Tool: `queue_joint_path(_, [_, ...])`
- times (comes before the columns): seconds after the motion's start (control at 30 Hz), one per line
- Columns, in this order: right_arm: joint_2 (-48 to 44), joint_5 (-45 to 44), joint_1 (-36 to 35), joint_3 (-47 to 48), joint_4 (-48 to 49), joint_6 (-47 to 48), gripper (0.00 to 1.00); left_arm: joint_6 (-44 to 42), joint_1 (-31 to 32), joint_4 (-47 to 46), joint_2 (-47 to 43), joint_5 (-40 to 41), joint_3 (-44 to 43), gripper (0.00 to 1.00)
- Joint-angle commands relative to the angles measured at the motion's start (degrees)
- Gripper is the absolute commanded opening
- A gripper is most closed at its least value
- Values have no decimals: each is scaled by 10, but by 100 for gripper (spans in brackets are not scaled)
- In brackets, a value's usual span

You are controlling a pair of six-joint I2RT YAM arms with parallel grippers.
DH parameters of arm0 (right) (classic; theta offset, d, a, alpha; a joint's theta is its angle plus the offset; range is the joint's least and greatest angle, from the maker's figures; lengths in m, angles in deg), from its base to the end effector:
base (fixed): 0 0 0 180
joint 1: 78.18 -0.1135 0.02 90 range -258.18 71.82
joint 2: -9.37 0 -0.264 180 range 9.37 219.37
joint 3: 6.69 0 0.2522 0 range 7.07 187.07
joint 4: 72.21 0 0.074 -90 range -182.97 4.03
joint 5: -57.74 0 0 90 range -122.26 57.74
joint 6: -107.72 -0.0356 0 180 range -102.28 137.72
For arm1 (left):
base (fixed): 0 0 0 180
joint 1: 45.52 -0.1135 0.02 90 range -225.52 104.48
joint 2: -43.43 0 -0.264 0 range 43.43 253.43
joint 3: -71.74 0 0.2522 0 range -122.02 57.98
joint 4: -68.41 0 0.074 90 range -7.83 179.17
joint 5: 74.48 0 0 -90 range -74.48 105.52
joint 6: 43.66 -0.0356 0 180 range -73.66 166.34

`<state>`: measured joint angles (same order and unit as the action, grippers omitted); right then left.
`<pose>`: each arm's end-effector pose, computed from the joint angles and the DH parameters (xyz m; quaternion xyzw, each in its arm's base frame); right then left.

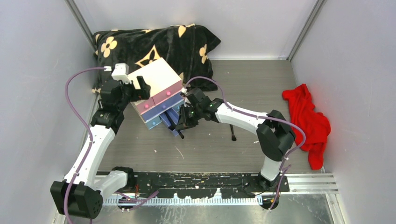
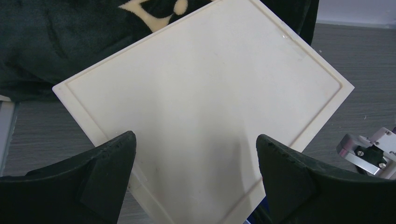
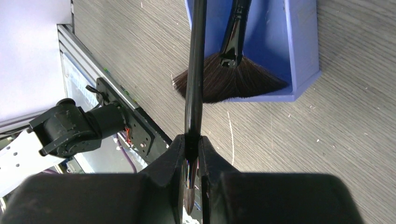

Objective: Organize the makeup
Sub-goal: Place the makeup brush in the drawer.

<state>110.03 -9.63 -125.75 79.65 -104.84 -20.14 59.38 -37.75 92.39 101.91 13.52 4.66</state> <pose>0.2504 0.2943 0.2325 -0.1489 0.9028 0.3782 0.1405 0.2347 -0.0333 0.3472 -0.0260 0.7949 -0.1231 0.5936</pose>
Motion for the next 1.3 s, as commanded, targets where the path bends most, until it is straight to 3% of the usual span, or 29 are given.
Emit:
queue_joint_path(0.0, [1, 7, -2, 41, 14, -13, 1, 3, 1, 34, -6, 4, 7, 100])
queue_joint_path(0.33, [69, -22, 0, 128, -49, 18, 2, 1, 1, 33, -6, 4, 9, 100])
queue_joint_path(0.67, [26, -47, 2, 69, -40, 6, 2, 1, 1, 31, 0, 3, 7, 100])
queue_joint_path(1.27, [83, -60, 17, 132, 2, -19, 3, 3, 1, 34, -8, 2, 6, 100])
